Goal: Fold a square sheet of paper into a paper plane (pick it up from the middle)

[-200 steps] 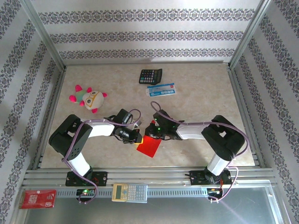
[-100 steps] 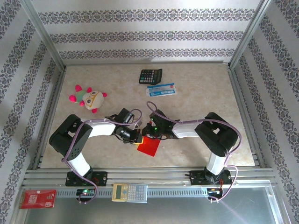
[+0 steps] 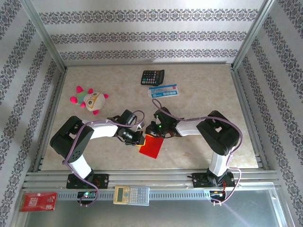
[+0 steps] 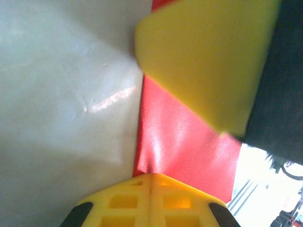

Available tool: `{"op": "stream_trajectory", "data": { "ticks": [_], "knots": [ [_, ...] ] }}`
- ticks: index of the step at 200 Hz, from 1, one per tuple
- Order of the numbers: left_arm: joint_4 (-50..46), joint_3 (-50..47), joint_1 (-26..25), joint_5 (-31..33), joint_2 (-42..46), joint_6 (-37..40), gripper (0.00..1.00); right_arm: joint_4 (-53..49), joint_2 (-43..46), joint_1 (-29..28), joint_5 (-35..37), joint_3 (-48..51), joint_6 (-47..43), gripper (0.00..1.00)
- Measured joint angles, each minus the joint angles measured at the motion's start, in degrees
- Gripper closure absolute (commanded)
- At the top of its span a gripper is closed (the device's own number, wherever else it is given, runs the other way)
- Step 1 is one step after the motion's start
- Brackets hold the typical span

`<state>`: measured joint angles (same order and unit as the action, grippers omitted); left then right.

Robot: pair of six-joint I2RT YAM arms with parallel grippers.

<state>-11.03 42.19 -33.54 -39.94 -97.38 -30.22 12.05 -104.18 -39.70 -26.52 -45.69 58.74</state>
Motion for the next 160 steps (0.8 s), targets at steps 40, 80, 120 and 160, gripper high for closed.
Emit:
{"op": "stream_trajectory", "data": {
  "ticks": [40,80,120,160],
  "knots": [
    [-0.15,0.11,-0.55,1.05,-0.02,0.04,1.0,-1.09,-1.6,2.12,-1.75,-1.99,-1.05,0.9],
    [-0.13,0.11,-0.59,1.18,-0.02,0.04,1.0,-1.73,-3.26,4.83,-4.46,-3.76,-2.58,0.91],
    [-0.04,0.24,-0.68,1.18,-0.15,0.04,1.0,-2.25,-4.66,7.13,-7.08,-5.2,-3.82,0.92],
    [0.31,0.59,-0.96,1.42,-0.46,0.04,1.0,-3.63,-6.08,9.73,-7.87,-7.5,-5.14,0.92]
  ]
}}
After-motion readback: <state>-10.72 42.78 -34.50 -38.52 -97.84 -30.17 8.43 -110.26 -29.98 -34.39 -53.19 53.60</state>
